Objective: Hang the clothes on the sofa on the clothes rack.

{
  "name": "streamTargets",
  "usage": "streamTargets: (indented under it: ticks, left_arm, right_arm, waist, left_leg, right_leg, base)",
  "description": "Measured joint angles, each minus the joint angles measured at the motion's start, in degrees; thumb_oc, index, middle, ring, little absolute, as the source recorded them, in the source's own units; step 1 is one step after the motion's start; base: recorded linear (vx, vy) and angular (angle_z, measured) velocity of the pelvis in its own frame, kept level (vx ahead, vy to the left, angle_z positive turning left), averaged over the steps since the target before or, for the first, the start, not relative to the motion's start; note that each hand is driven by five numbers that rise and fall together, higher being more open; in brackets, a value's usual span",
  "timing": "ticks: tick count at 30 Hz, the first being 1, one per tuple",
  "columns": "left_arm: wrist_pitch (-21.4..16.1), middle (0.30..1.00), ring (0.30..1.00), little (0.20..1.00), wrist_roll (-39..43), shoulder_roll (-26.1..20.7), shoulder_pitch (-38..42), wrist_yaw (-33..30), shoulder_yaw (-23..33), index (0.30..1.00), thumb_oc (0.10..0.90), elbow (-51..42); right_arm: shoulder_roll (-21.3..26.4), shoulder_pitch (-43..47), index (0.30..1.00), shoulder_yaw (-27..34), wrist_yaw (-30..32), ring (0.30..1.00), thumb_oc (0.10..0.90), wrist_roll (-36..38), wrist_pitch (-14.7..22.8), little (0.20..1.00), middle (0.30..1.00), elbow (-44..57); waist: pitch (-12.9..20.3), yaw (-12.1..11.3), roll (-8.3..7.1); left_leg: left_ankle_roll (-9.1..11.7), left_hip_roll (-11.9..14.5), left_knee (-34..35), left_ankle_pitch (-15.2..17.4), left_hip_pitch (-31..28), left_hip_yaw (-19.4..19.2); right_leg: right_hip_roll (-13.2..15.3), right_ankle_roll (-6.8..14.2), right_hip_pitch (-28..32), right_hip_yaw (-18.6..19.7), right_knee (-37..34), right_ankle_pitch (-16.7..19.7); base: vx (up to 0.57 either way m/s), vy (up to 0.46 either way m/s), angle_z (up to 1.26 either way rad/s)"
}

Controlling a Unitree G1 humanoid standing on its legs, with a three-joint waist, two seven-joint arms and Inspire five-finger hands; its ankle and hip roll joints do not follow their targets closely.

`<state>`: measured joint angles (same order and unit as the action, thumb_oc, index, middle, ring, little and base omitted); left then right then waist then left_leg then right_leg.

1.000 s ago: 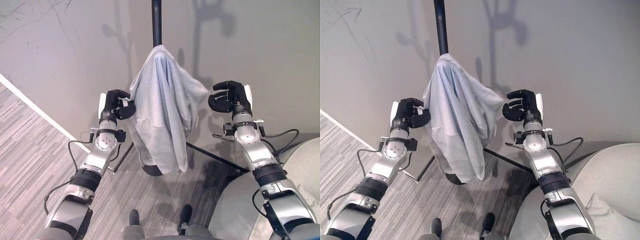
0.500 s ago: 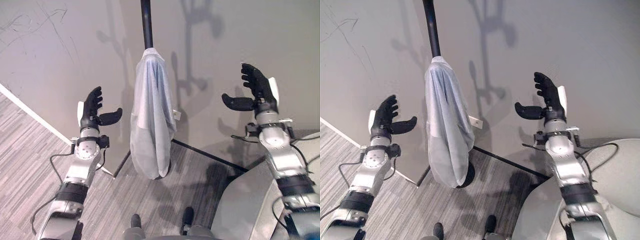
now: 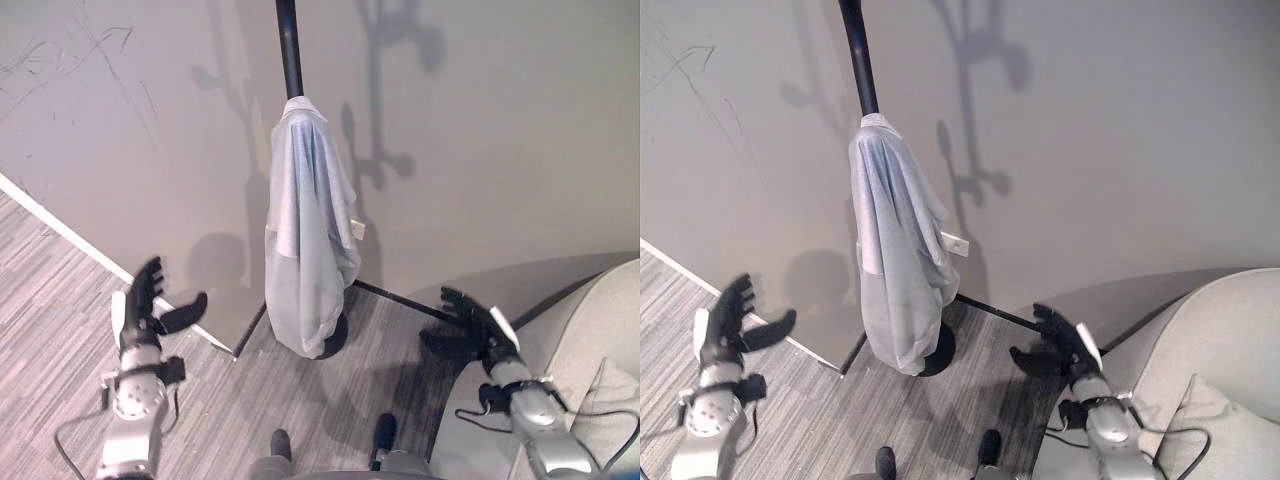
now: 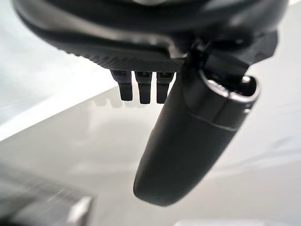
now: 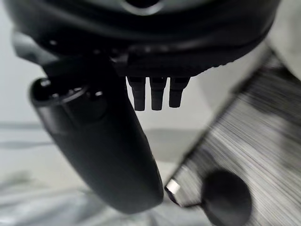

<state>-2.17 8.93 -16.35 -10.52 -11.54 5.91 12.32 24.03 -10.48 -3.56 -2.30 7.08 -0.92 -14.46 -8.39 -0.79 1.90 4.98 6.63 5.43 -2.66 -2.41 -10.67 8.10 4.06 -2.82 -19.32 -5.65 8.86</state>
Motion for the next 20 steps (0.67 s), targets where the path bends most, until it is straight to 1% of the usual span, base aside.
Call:
streamTargets:
  ticks: [1, 3, 4, 5, 7, 8, 9, 10, 12, 13, 14, 17, 19, 20]
  left_arm:
    - [0.2, 0.900, 0.900, 0.900, 0.1, 0.1, -0.3, 1.0, -1.8, 0.900, 0.800, 2.0]
    - [0.1, 0.900, 0.900, 0.900, 0.1, 0.1, -0.4, 2.3, -4.1, 0.900, 0.800, 5.1]
    - [-0.1, 0.900, 0.900, 0.900, -0.1, 0.1, -0.2, 3.2, -6.1, 0.900, 0.800, 8.9]
    - [0.3, 0.900, 0.900, 0.900, -0.1, 0.2, -0.2, 3.7, -7.0, 0.900, 0.800, 10.7]
    - [-0.1, 0.900, 0.900, 0.900, 0.0, 1.3, -0.4, 4.4, -8.3, 0.900, 0.800, 16.5]
    - [0.4, 0.900, 0.900, 0.900, 0.1, 2.4, 1.7, 4.7, -9.6, 0.900, 0.800, 23.4]
    - [1.2, 0.900, 0.900, 0.900, 0.0, 2.8, 2.2, 5.0, -10.8, 0.900, 0.800, 26.2]
    - [1.5, 0.900, 0.900, 0.900, -0.1, 3.5, 2.3, 5.6, -12.0, 0.900, 0.800, 29.3]
    - [1.8, 0.900, 0.900, 0.900, -0.3, 5.2, 3.7, 5.8, -13.1, 0.900, 0.800, 38.4]
    - [2.2, 0.900, 0.900, 0.900, -0.4, 5.3, 3.6, 5.9, -13.5, 0.900, 0.800, 39.6]
    - [2.2, 0.900, 0.900, 0.900, -0.4, 5.5, 3.9, 6.0, -14.4, 0.900, 0.800, 43.0]
    - [2.4, 0.900, 0.900, 0.900, -0.6, 5.3, 4.1, 5.7, -14.1, 0.900, 0.800, 46.2]
    - [2.2, 0.900, 0.900, 0.900, -0.6, 5.3, 4.2, 5.9, -14.1, 0.900, 0.800, 46.6]
    - [2.1, 0.900, 0.900, 0.900, -0.6, 5.3, 4.2, 5.9, -14.1, 0.900, 0.800, 46.7]
  right_arm:
    - [-0.2, 0.7, 0.900, -1.2, -0.1, 0.900, 0.800, -0.1, 0.0, 0.900, 0.900, -2.8]
    - [-1.0, 1.5, 0.900, -1.7, -0.1, 0.900, 0.800, -0.1, 0.0, 0.900, 0.900, -6.9]
    - [-2.7, 3.1, 0.900, -1.4, 0.7, 0.900, 0.800, -0.1, 0.4, 0.900, 0.900, -12.4]
    - [-3.4, 3.5, 0.900, -1.4, 1.2, 0.900, 0.800, -0.1, -0.1, 0.900, 0.900, -14.3]
    - [-5.0, 4.7, 0.900, -1.6, 2.7, 0.900, 0.800, -1.5, 1.0, 0.900, 0.900, -21.5]
    - [-6.5, 7.5, 0.900, -1.5, 5.2, 0.900, 0.800, -2.5, 0.3, 0.900, 0.900, -29.3]
    - [-6.7, 7.7, 0.900, -1.7, 5.9, 0.900, 0.800, -2.9, -0.6, 0.900, 0.900, -31.7]
    - [-6.8, 7.0, 0.900, -2.1, 6.7, 0.900, 0.800, -4.5, -1.3, 0.900, 0.900, -33.4]
    - [-7.3, 6.8, 0.900, -3.0, 7.7, 0.900, 0.800, -4.6, -1.8, 0.900, 0.900, -38.0]
    - [-7.5, 6.6, 0.900, -3.3, 7.9, 0.900, 0.800, -4.6, -1.8, 0.900, 0.900, -38.8]
    - [-7.6, 6.3, 0.900, -3.9, 7.9, 0.900, 0.800, -4.6, -1.9, 0.900, 0.900, -40.2]
    - [-8.0, 6.2, 0.900, -3.9, 7.9, 0.900, 0.800, -4.6, -2.2, 0.900, 0.900, -41.5]
    - [-8.2, 5.3, 0.900, -3.9, 7.9, 0.900, 0.800, -4.5, -1.8, 0.900, 0.900, -42.3]
    - [-8.2, 5.2, 0.900, -3.9, 7.9, 0.900, 0.800, -4.5, -1.7, 0.900, 0.900, -42.5]
  waist:
    - [0.1, 0.0, -0.14]
    - [0.2, 0.0, -0.26]
    - [0.5, 0.2, -0.36]
    - [0.6, 0.4, -0.38]
    - [0.8, 1.0, -0.35]
    - [1.0, 1.2, -0.26]
    - [1.2, 1.2, -0.12]
    - [1.5, 1.3, -0.01]
    - [1.9, 1.4, 0.02]
    - [2.1, 1.6, -0.12]
    - [2.5, 1.9, -0.25]
    - [3.3, 2.5, -0.40]
    - [5.6, 2.3, -0.72]
    - [6.0, 2.3, -0.81]
  left_leg:
    - [-0.1, -0.1, 0.0, 0.0, 0.0, 0.0]
    - [-0.1, -0.2, 0.0, 0.0, -0.1, 0.0]
    - [-0.2, -0.2, 0.0, 0.0, -0.2, 0.0]
    - [-0.2, -0.2, 0.0, 0.1, -0.2, -0.1]
    - [-0.3, -0.4, 0.0, 0.1, -0.4, -0.1]
    - [-0.4, -0.5, 0.0, 0.1, -1.0, -0.2]
    - [-0.5, -0.5, 0.0, 0.2, -1.1, -0.2]
    - [-0.6, -0.7, 0.0, 0.3, -1.1, -0.2]
    - [-0.7, -0.7, 0.0, 0.4, -1.2, -0.2]
    - [-0.7, -0.7, 0.0, 0.4, -1.2, -0.3]
    - [-0.7, -0.6, 0.0, 0.4, -1.2, -0.3]
    - [-0.7, -0.7, 0.0, 0.3, -1.2, -0.5]
    - [-0.7, -0.7, 0.0, 0.3, -1.3, -0.6]
    - [-0.7, -0.7, 0.0, 0.4, -1.3, -0.6]
  right_leg:
    - [0.1, 0.1, 0.0, 0.0, -0.1, 0.0]
    - [0.2, 0.1, 0.1, 0.0, -0.1, 0.1]
    - [0.3, 0.1, 0.1, 0.0, -0.2, 0.1]
    - [0.3, 0.1, 0.1, 0.1, -0.2, 0.1]
    - [0.4, 0.2, 0.3, 0.0, -0.2, 0.1]
    - [0.5, 0.3, 0.9, 0.1, -0.2, 0.1]
    - [0.6, 0.4, 1.0, 0.2, -0.2, 0.0]
    - [0.7, 0.4, 1.0, 0.2, -0.2, 0.0]
    - [0.8, 0.4, 1.0, 0.4, -0.2, 0.0]
    - [0.7, 0.4, 1.0, 0.4, -0.2, 0.0]
    - [0.7, 0.4, 1.0, 0.3, -0.2, 0.0]
    - [0.7, 0.3, 1.0, 0.6, -0.2, 0.0]
    - [0.7, 0.3, 1.0, 0.6, -0.2, 0.0]
    - [0.7, 0.3, 1.0, 0.6, -0.2, 0.0]
  base:
    - [0.00, 0.000, 0.00]
    - [0.00, 0.000, 0.00]
    - [0.00, 0.000, 0.00]
    - [-0.02, 0.035, -0.01]
    - [0.00, 0.000, 0.00]
    - [0.00, 0.000, 0.00]
    - [0.00, 0.000, 0.00]
    - [0.00, 0.000, 0.00]
    - [0.00, 0.001, -0.02]
    - [0.00, 0.000, 0.00]
    - [0.00, 0.000, 0.00]
    - [0.01, 0.000, -0.04]
    - [0.00, -0.002, -0.02]
    - [0.00, 0.000, 0.00]
